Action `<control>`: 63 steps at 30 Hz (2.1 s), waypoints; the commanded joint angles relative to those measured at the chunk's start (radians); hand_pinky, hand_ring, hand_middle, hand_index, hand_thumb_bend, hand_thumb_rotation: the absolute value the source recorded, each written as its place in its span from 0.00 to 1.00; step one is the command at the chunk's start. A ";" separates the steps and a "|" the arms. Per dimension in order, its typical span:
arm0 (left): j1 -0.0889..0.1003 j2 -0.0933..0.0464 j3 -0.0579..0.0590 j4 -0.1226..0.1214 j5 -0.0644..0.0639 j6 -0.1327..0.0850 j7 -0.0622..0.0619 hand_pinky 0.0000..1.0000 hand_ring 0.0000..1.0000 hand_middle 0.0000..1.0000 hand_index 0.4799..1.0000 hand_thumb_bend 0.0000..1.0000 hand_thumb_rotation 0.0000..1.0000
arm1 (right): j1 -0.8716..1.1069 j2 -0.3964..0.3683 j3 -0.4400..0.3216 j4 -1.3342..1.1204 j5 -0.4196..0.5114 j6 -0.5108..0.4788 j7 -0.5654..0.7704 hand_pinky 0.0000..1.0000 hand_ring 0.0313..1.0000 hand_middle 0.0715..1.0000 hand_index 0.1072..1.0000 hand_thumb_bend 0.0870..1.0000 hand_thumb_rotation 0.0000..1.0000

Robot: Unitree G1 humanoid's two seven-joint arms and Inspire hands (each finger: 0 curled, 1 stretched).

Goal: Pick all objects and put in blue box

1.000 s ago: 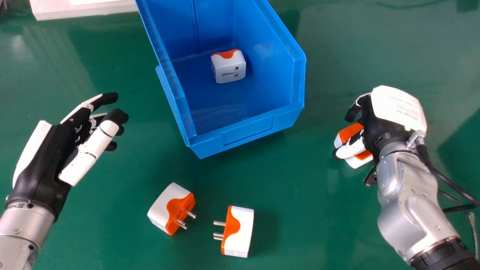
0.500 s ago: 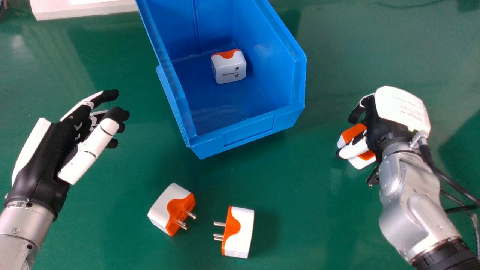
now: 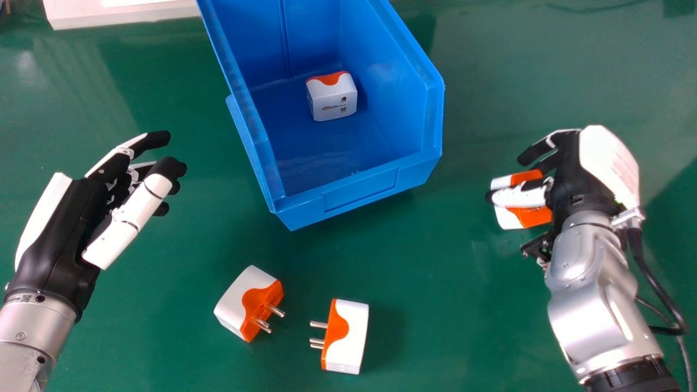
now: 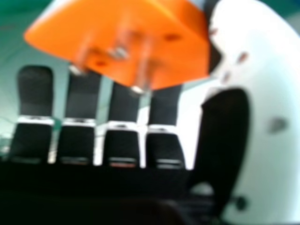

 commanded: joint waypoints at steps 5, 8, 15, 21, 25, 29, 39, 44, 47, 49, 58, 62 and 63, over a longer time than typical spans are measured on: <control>0.004 0.009 0.017 -0.024 -0.007 -0.010 0.004 0.70 0.74 0.77 0.73 0.63 0.78 | 0.026 0.033 -0.043 -0.113 0.020 0.032 -0.048 0.33 0.40 0.48 0.47 0.44 0.00; 0.003 0.011 0.018 -0.024 -0.006 -0.008 0.003 0.70 0.74 0.76 0.73 0.63 0.77 | 0.034 0.038 -0.041 -0.150 0.019 0.058 -0.043 0.32 0.40 0.47 0.47 0.44 0.00; 0.001 0.015 0.019 -0.028 -0.002 -0.003 0.004 0.70 0.74 0.76 0.73 0.63 0.76 | 0.049 0.051 -0.058 -0.201 0.037 0.067 -0.050 0.32 0.39 0.46 0.49 0.44 0.00; 0.000 0.017 0.018 -0.024 0.003 -0.004 0.005 0.70 0.74 0.76 0.73 0.63 0.76 | 0.051 0.050 -0.059 -0.195 0.035 0.064 -0.053 0.32 0.39 0.46 0.49 0.44 0.00; -0.002 0.018 0.017 -0.018 0.005 -0.010 0.006 0.70 0.74 0.76 0.73 0.63 0.76 | 0.055 0.042 -0.050 -0.183 0.029 0.067 -0.047 0.32 0.39 0.46 0.50 0.44 0.00; 0.000 0.019 0.016 -0.021 0.007 -0.012 0.005 0.70 0.74 0.76 0.72 0.63 0.75 | 0.055 0.038 -0.045 -0.189 0.024 0.084 -0.040 0.31 0.39 0.46 0.50 0.44 0.00; 0.002 0.021 0.021 -0.026 0.002 -0.005 0.001 0.70 0.74 0.76 0.72 0.63 0.75 | 0.065 0.036 -0.032 -0.201 0.027 0.086 -0.041 0.31 0.38 0.46 0.50 0.44 0.00; 0.003 0.021 0.020 -0.033 0.002 0.000 0.000 0.70 0.74 0.76 0.72 0.63 0.75 | 0.072 0.040 -0.034 -0.205 0.035 0.082 -0.042 0.31 0.39 0.46 0.49 0.44 0.00; 0.001 0.022 0.021 -0.031 0.002 0.000 0.000 0.70 0.74 0.76 0.72 0.63 0.75 | 0.068 0.039 -0.032 -0.201 0.032 0.091 -0.039 0.31 0.39 0.46 0.49 0.44 0.00; 0.000 0.022 0.021 -0.029 0.003 -0.002 0.000 0.69 0.74 0.76 0.72 0.63 0.75 | 0.066 0.038 -0.030 -0.200 0.030 0.098 -0.036 0.31 0.39 0.46 0.50 0.44 0.00; -0.001 0.023 0.021 -0.029 0.002 -0.002 -0.001 0.69 0.74 0.76 0.72 0.63 0.74 | 0.080 0.041 -0.023 -0.264 0.025 0.121 -0.019 0.31 0.38 0.46 0.50 0.44 0.00; -0.001 0.024 0.021 -0.025 0.004 -0.005 -0.001 0.69 0.74 0.76 0.72 0.63 0.74 | 0.138 0.034 -0.004 -0.364 0.016 0.105 -0.005 0.32 0.39 0.47 0.49 0.44 0.00; -0.001 0.024 0.021 -0.024 0.004 -0.006 -0.001 0.69 0.74 0.76 0.72 0.63 0.74 | 0.147 0.033 -0.001 -0.381 0.014 0.104 -0.002 0.32 0.39 0.46 0.49 0.44 0.00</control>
